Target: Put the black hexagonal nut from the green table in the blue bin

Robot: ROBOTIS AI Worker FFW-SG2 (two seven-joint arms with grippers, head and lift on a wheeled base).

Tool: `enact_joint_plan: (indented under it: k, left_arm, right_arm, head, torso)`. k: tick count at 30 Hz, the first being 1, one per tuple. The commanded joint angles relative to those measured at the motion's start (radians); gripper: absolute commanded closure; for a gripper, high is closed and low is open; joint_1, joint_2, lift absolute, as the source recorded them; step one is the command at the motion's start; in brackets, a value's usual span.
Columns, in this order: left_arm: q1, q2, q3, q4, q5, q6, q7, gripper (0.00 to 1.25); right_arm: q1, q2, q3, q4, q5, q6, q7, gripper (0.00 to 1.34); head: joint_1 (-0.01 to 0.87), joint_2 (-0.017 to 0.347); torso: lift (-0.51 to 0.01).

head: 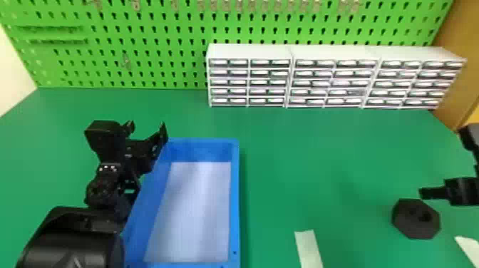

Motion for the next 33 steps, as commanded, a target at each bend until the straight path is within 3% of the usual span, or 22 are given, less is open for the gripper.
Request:
enact_joint_plan:
  k: [1,6,33]
  left_arm:
    - [0.0,0.0,0.0,0.0,-0.001,0.0,0.0,0.49]
    - [0.0,0.0,0.0,0.0,-0.003,0.002,0.0,0.49]
    - [-0.002,0.0,-0.002,0.0,-0.003,0.002,0.0,0.49]
  right_arm:
    - [-0.007,0.0,0.021,0.022,0.063,0.015,0.044,0.45]
    - [-0.011,0.0,0.033,0.042,0.103,0.018,0.099,0.45]
    - [-0.016,0.0,0.047,0.129,0.089,-0.025,0.127,0.45]
  head:
    - [0.686,0.052]
    - [0.686,0.052]
    - [0.686,0.052]
  torso:
    - [-0.097]
    - [-0.097]
    - [-0.097]
